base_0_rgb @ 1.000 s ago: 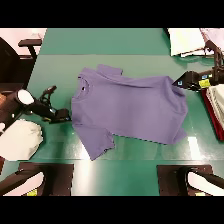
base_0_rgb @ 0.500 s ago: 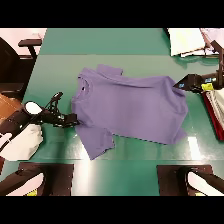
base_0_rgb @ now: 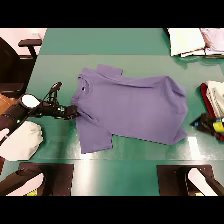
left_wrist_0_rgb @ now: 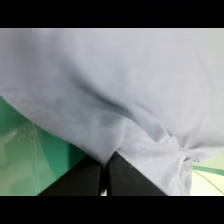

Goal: Fold the shirts.

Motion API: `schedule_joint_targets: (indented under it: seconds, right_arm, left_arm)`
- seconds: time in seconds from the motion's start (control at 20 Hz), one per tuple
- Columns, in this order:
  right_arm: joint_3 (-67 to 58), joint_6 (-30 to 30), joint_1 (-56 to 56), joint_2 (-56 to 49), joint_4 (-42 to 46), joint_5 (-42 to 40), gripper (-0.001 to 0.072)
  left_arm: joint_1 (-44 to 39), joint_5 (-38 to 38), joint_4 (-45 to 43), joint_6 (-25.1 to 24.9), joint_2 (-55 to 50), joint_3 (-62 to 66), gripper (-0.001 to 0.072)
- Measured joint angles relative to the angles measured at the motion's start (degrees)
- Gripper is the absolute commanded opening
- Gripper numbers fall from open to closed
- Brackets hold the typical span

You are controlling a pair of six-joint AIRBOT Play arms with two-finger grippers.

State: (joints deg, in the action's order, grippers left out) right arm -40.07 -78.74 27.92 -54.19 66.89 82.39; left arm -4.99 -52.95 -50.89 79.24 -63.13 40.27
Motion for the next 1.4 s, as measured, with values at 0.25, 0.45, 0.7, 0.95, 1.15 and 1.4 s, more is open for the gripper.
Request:
schedule_joint_targets:
  seconds: [0.25,0.45,0.7,0.95,1.15,1.4]
  right_arm:
    - [10.16,0.96,8.15,-3.15,-2.14,-3.80,0.0412]
    - [12.26,1.51,5.31,-6.14,-7.39,-7.98,0.0253]
    - [13.16,1.86,0.04,-4.46,-8.33,-15.06,0.0018]
    - [5.01,1.90,-1.16,4.87,-7.87,-14.60,0.0017]
    - [-13.46,1.90,-1.42,11.58,-8.79,-12.37,0.0017]
    - [-41.20,1.90,-1.57,15.34,-8.92,-11.30,0.0016]
  left_arm:
    - [0.02,-0.13,0.11,-0.20,0.00,0.50,0.0025]
    - [0.02,-0.15,0.13,-0.22,0.00,0.57,0.0025]
    - [0.02,-1.38,0.07,-0.22,0.13,0.76,0.0023]
    - [-0.02,-3.58,-1.97,1.07,6.60,6.27,0.0023]
    - [-0.04,-5.70,-6.36,2.62,14.69,23.21,0.0024]
    - [-0.07,-6.95,-11.96,4.13,18.69,53.40,0.0023]
